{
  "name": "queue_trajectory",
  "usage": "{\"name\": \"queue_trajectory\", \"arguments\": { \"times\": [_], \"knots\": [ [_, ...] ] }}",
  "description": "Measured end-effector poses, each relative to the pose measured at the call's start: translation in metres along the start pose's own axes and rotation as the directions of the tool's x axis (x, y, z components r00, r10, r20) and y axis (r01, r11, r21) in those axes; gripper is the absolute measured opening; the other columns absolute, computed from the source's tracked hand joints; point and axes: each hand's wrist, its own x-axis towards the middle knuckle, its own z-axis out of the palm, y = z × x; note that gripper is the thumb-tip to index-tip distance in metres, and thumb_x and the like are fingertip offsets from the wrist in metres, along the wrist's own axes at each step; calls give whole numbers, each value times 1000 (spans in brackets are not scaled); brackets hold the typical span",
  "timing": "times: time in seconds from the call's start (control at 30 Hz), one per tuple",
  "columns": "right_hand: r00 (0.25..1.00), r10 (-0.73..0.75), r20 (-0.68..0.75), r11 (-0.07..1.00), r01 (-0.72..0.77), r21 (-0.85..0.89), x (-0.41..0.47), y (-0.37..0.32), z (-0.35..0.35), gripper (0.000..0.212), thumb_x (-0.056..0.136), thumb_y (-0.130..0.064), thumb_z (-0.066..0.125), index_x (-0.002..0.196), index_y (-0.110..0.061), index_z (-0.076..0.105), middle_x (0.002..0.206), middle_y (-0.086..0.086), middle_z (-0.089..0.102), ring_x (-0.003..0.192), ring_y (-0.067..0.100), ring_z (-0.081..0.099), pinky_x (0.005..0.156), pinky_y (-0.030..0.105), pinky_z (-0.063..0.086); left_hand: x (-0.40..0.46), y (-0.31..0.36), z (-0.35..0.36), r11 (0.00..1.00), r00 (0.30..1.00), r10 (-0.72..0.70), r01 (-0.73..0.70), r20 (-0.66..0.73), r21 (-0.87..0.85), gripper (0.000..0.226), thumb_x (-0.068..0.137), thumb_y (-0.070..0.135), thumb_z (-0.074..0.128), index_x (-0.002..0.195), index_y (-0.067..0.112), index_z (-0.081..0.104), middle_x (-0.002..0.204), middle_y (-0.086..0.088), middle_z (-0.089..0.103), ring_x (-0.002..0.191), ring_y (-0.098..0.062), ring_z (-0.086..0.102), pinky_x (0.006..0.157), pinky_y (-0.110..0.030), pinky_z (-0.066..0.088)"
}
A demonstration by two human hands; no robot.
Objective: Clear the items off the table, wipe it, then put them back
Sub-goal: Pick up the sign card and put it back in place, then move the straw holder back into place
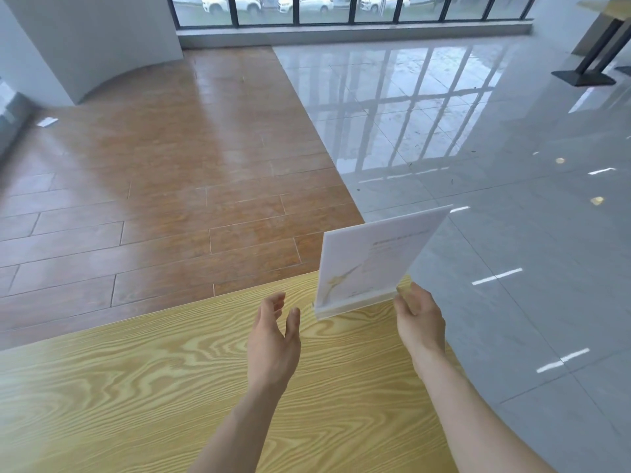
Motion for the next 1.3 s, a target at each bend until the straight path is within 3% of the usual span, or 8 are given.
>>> {"name": "queue_trajectory", "arguments": {
  "times": [0.2,0.37,0.6,0.8,1.0,1.13,1.23,1.3],
  "knots": [
    [989,1,146,990,20,-139,-67,17,49,35,98,-24,60,133,-17,60,129,5,69,118,25,63,95,34,45,-33,-42,-79,998,998,-66,66,3,16,35,100,39,53,134,33,51,129,15,59,116,-6,60,92,-32,49],
    [950,-4,312,978,69,-198,-135,16,116,29,99,-28,60,127,-21,64,127,1,69,105,19,60,98,39,47,-61,-89,-170,983,979,-183,180,-87,-36,25,99,39,54,124,34,58,118,20,65,106,6,62,88,-31,53],
    [867,-24,498,951,173,-256,-247,-5,235,20,99,-27,61,118,-25,65,113,-4,67,108,18,64,96,45,55,-98,-171,-309,937,912,-332,290,-242,-196,12,97,34,60,108,33,64,103,16,71,88,17,62,82,-26,53],
    [784,-29,620,923,259,-285,-338,-25,343,13,97,-23,65,109,-26,68,106,-5,70,100,17,66,89,45,58,-133,-246,-412,901,843,-424,354,-332,-251,6,94,29,64,96,32,70,86,10,76,77,6,69,73,-19,55],
    [631,-55,774,871,410,-272,-444,-35,441,14,92,-25,70,105,-29,68,93,-12,70,89,15,69,80,30,52,-177,-323,-490,787,703,-611,492,-364,-372,5,94,32,64,90,32,67,87,13,75,84,-1,69,77,-28,52],
    [511,-63,857,846,483,-226,-503,-37,488,20,88,-23,76,101,-34,65,90,-12,71,85,7,71,81,22,55,-195,-361,-533,708,538,-706,545,-460,-449,15,90,36,69,83,23,64,87,11,72,91,-15,69,78,-36,49],
    [440,-41,897,831,514,-214,-539,-38,516,31,86,-25,79,112,-32,64,102,-12,69,89,0,67,76,11,51,-201,-387,-561,682,450,-729,549,-516,-484,23,84,38,75,96,26,59,104,7,69,98,-18,67,87,-42,52],
    [389,-31,921,824,531,-197,-556,-39,531,49,82,-29,83,126,-32,61,113,-16,64,103,4,65,92,25,55,-198,-400,-578,717,462,-694,508,-552,-477,49,78,29,83,119,24,55,118,4,62,106,-21,63,92,-42,50]
  ]
}}
